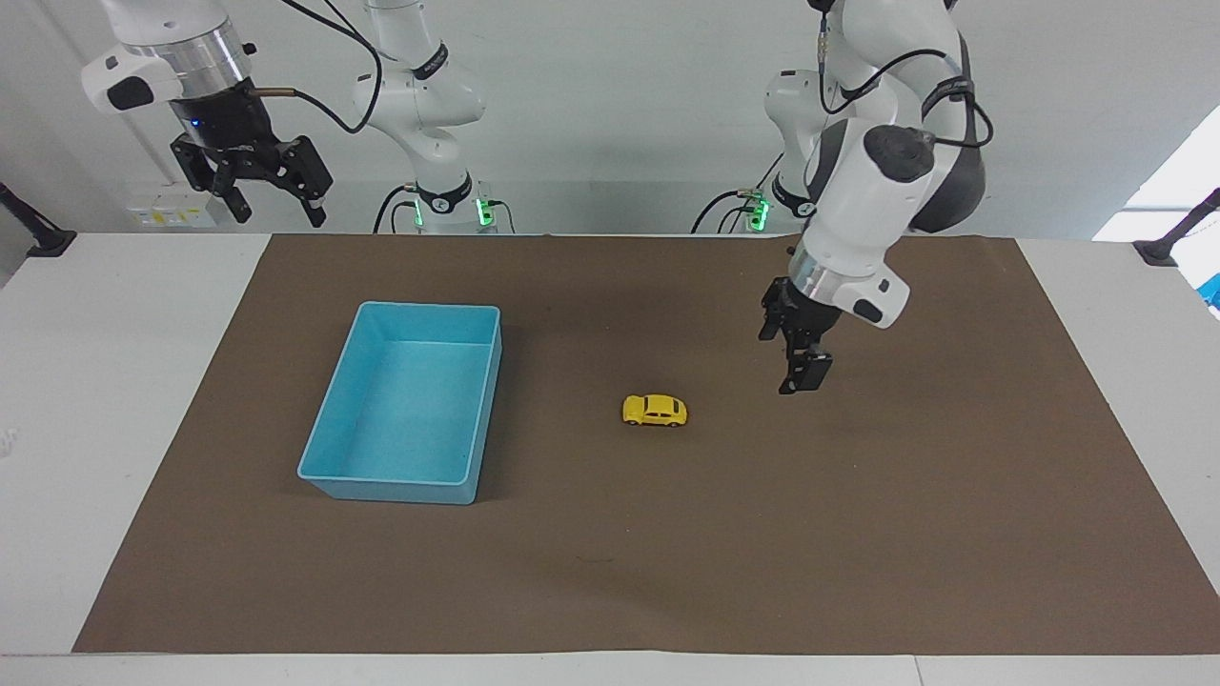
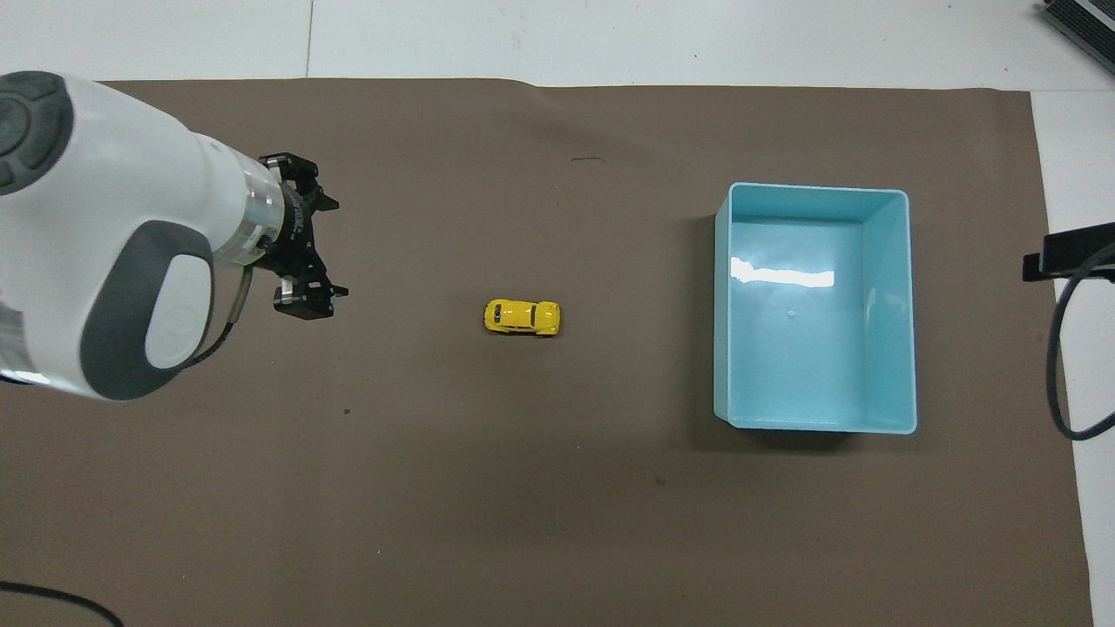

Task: Wind up and store yellow beetle car
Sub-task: 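Reach the left gripper down onto the yellow beetle car, then press the car down and drag it away from the box with the left gripper, then lift the left gripper off the car so it rolls toward the box, then retract the left gripper while the right gripper reaches toward the box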

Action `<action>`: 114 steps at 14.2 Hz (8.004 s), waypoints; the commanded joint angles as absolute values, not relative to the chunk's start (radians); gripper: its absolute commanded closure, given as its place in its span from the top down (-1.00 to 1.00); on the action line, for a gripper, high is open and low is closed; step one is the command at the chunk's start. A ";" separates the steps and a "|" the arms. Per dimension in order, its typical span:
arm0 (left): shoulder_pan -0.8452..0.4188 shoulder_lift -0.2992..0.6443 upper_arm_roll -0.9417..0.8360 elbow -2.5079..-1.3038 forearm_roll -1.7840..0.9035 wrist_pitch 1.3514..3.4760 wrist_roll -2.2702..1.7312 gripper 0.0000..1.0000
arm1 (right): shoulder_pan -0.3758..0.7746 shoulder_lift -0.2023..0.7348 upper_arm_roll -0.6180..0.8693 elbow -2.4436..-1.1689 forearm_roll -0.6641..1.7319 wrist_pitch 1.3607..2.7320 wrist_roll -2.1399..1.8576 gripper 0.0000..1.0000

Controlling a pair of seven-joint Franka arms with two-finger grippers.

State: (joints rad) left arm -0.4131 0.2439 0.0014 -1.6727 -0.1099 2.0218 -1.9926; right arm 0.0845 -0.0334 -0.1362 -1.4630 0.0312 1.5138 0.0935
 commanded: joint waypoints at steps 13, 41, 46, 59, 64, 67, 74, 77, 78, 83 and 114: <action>-0.603 0.521 0.020 -1.626 -0.110 2.190 -2.046 1.00 | 0.077 -0.057 -0.135 -1.493 0.034 1.540 0.118 1.00; -0.566 0.526 0.025 -1.643 -0.107 2.171 -2.085 -0.59 | 0.075 -0.057 -0.138 -1.494 0.032 1.540 0.117 1.00; -0.526 0.525 0.029 -1.657 -0.106 2.168 -2.059 -0.53 | 0.075 -0.057 -0.138 -1.494 0.032 1.540 0.117 1.00; -0.434 0.506 0.031 -1.671 -0.104 2.120 -1.979 -0.45 | 0.075 -0.057 -0.138 -1.494 0.032 1.540 0.117 1.00; -0.413 0.506 0.031 -1.672 -0.106 2.112 -1.954 -0.28 | 0.072 -0.057 -0.138 -1.494 0.032 1.539 0.117 1.00; -0.405 0.489 0.031 -1.672 -0.106 2.097 -1.934 0.03 | 0.071 -0.057 -0.138 -1.494 0.032 1.539 0.117 1.00; -0.385 0.448 0.029 -1.669 -0.107 2.057 -1.865 1.00 | 0.071 -0.057 -0.138 -1.494 0.031 1.539 0.117 1.00; -0.385 0.448 0.029 -1.669 -0.107 2.057 -1.864 1.00 | 0.071 -0.057 -0.138 -1.494 0.032 1.539 0.117 1.00; -0.384 0.448 0.029 -1.669 -0.107 2.057 -1.864 1.00 | 0.072 -0.057 -0.138 -1.494 0.031 1.539 0.115 1.00; -0.382 0.448 0.029 -1.667 -0.107 2.063 -1.862 1.00 | 0.072 -0.055 -0.135 -1.491 0.032 1.540 0.114 1.00; -0.184 0.040 0.038 -1.620 -0.104 1.827 -0.878 1.00 | 0.153 -0.025 0.040 -1.503 0.046 1.519 -0.678 1.00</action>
State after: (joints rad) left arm -0.2035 0.0739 0.0446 -1.6032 -0.1080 1.8573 -0.9847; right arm 0.1522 -0.0334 0.0367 -1.4904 0.0449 1.5054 -0.6218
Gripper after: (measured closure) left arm 0.000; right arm 0.000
